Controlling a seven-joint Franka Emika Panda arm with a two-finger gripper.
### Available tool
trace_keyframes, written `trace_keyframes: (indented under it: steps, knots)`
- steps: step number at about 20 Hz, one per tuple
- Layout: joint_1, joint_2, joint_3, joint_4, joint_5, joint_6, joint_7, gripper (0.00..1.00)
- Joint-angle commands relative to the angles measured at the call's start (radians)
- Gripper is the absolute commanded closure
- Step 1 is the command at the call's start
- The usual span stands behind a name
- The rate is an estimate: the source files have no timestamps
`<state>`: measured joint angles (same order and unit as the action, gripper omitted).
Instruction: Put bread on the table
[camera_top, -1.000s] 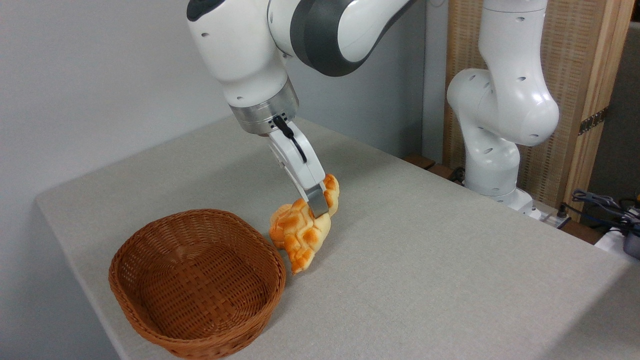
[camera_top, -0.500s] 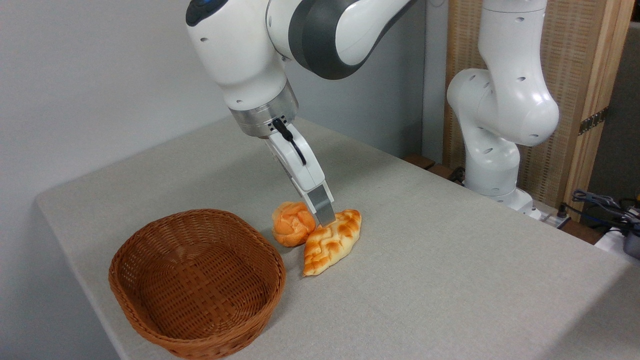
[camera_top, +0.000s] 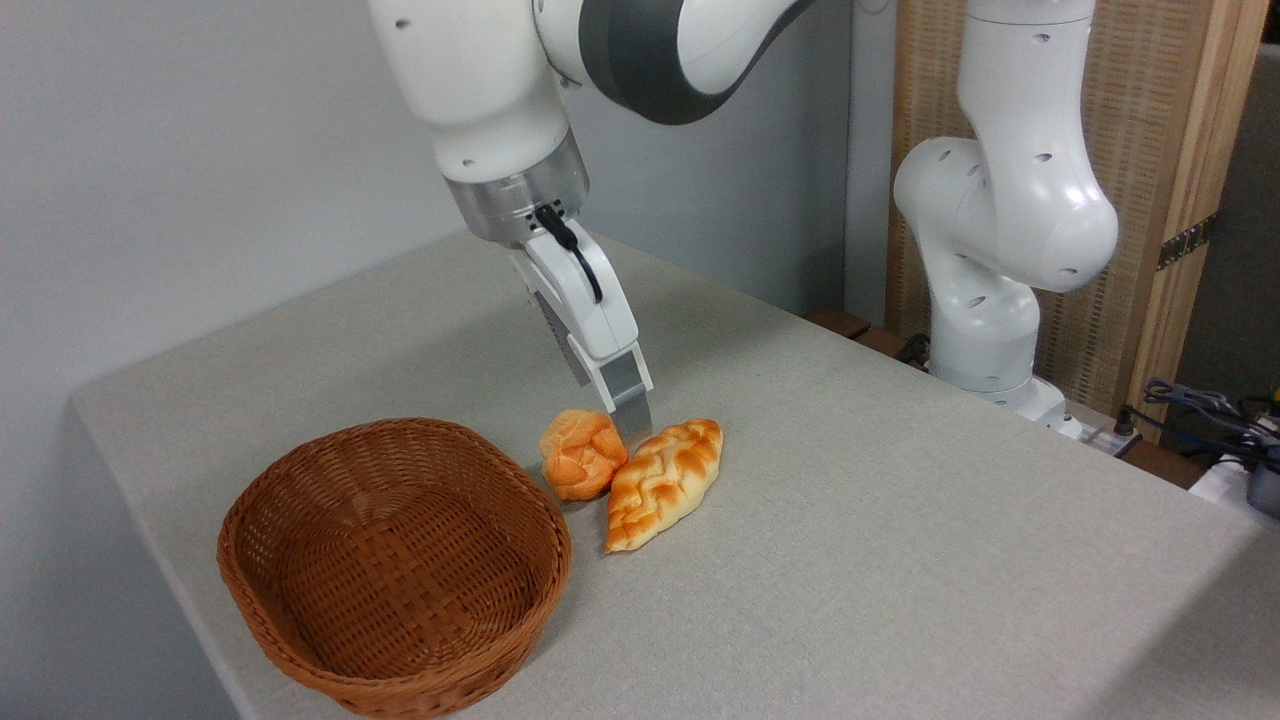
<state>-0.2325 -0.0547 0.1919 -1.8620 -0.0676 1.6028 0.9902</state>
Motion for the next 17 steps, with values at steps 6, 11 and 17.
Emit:
trace_keyframes:
  steps: [6, 11, 17]
  knots:
    - [0.004, -0.007, 0.075, 0.058, 0.008, 0.140, 0.005, 0.00]
    - [0.004, -0.001, 0.078, 0.060, 0.006, 0.158, -0.005, 0.00]
    - [0.002, 0.001, 0.069, 0.060, 0.012, 0.158, -0.123, 0.00]
